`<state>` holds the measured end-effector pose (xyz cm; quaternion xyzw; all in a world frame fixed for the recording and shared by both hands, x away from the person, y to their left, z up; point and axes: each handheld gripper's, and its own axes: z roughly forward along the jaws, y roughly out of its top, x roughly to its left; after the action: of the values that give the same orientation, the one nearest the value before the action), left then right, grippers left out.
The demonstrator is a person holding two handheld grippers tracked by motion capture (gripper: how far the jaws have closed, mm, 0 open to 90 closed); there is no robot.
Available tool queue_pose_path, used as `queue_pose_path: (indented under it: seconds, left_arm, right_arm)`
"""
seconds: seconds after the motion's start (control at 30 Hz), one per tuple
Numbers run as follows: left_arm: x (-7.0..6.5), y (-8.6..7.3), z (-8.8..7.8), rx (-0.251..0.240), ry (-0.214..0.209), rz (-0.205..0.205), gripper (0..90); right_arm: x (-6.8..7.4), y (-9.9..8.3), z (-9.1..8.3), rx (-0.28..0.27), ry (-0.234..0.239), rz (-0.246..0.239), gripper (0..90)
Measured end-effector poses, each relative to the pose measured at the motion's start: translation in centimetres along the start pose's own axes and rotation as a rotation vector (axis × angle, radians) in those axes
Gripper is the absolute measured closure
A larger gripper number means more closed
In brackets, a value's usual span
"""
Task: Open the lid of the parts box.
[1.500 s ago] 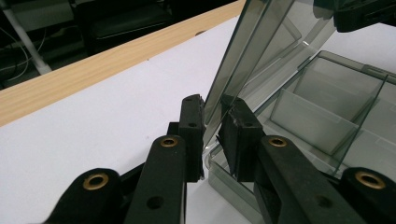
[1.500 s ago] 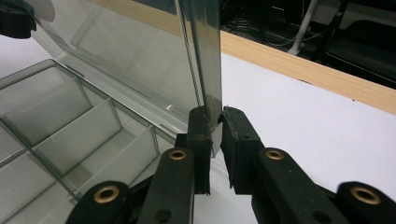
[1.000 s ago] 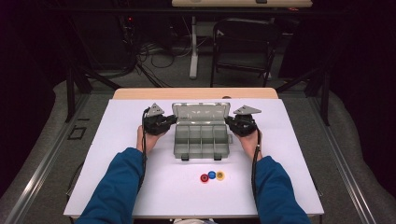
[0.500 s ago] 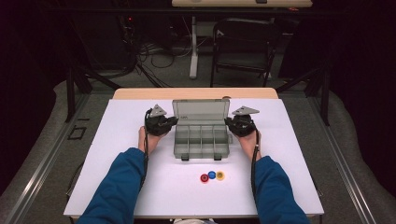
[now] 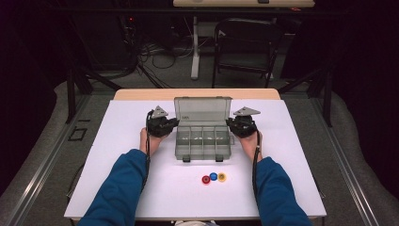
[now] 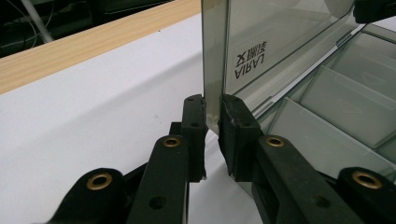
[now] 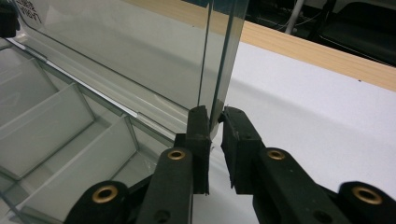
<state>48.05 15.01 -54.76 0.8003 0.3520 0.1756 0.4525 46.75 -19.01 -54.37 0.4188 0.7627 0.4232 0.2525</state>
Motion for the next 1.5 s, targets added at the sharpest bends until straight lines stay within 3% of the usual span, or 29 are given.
queue_pose_path:
  seconds: [0.53, 0.83, 0.9, 0.97, 1.0, 1.03, 1.1, 1.27, 1.5]
  left_arm:
    - [0.1, 0.0, 0.2, 0.002, 0.008, -0.011, 78.4]
    - [0.1, 0.1, 0.3, 0.012, 0.032, -0.014, 73.1]
    - [0.1, 0.0, 0.3, 0.019, 0.055, -0.019, 67.1]
    - [0.2, 0.0, 0.2, 0.022, 0.069, -0.025, 54.1]
    - [0.3, 0.0, 0.1, 0.032, 0.105, -0.029, 54.1]
    - [0.3, 0.0, 0.1, 0.032, 0.118, -0.034, 44.5]
    - [0.5, -0.1, 0.0, 0.026, 0.129, -0.048, 35.4]
    - [0.3, 0.1, -0.3, 0.021, 0.128, -0.045, 28.8]
    - [-0.4, 0.7, -0.8, 0.014, 0.096, -0.018, 21.3]
  right_arm:
    - [0.0, 0.0, 0.2, 0.000, -0.017, -0.002, 78.6]
    - [-0.1, 0.1, 0.6, 0.013, -0.027, 0.006, 75.2]
    - [-0.2, 0.1, 0.5, 0.015, -0.039, 0.005, 72.1]
    - [-0.2, 0.1, 0.5, 0.013, -0.036, 0.010, 71.2]
    - [-0.3, 0.1, 0.4, 0.012, -0.031, 0.010, 69.1]
    - [-0.5, 0.0, 0.3, 0.005, -0.037, 0.012, 66.6]
    - [-0.9, -0.1, 0.0, -0.008, -0.033, 0.034, 64.2]
    - [-1.0, -0.1, -0.5, -0.005, -0.016, 0.048, 57.2]
    - [-0.9, 0.1, -1.4, -0.005, 0.008, 0.040, 50.1]
